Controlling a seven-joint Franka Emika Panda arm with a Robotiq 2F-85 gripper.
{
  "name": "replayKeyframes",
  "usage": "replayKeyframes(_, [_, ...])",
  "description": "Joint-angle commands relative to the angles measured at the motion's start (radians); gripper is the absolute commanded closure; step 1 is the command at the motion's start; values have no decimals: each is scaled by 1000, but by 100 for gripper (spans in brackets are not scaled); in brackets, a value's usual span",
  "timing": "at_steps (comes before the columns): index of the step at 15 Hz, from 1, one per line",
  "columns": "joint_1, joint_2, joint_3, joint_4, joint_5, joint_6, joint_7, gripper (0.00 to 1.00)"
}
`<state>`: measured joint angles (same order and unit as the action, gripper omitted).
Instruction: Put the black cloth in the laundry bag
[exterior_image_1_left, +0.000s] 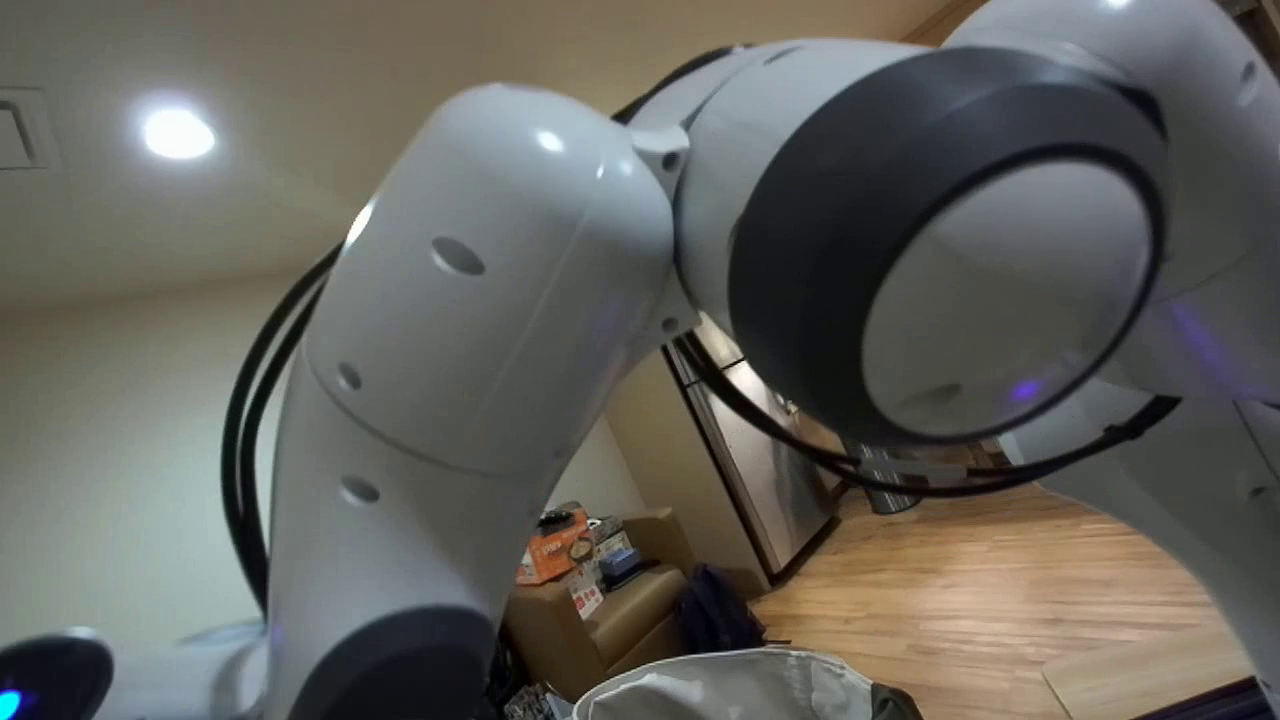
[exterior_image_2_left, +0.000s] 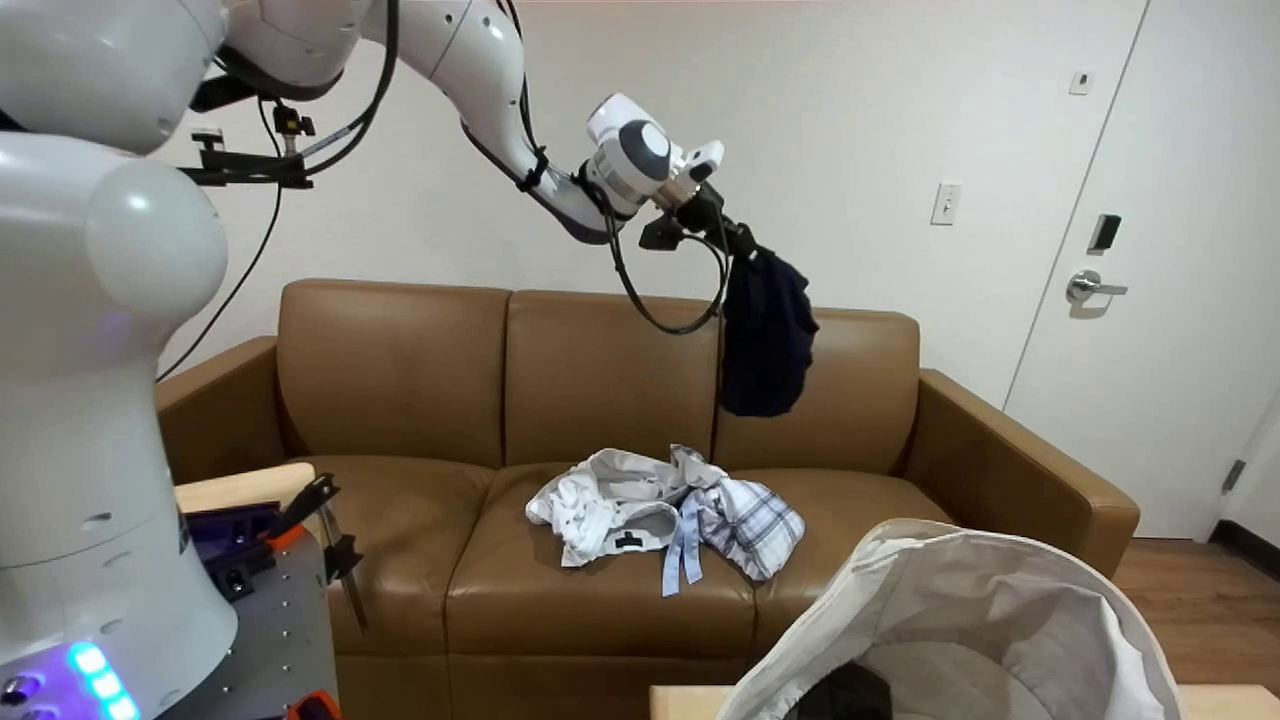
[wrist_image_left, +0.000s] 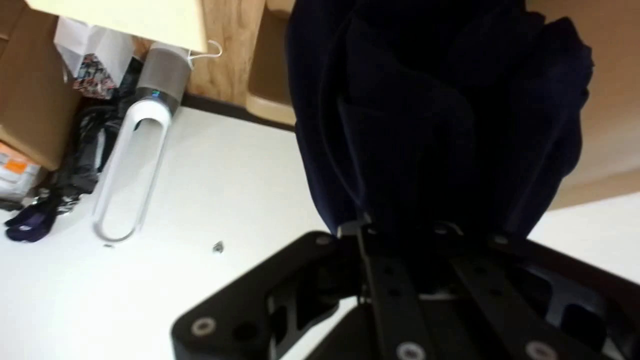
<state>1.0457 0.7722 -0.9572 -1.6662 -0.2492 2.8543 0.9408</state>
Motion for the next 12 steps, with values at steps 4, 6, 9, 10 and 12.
replayKeyframes(4, [344, -53, -516, -222, -139, -36, 300, 97])
replayKeyframes(6, [277, -35, -451, -163, -34, -24, 175, 89])
replayKeyframes(9, [267, -32, -422, -161, -26, -25, 171, 89])
replayKeyframes(10, [264, -26, -417, -162, -25, -23, 172, 89])
replayKeyframes(12, [243, -11, -405, -129, -18, -33, 175, 97])
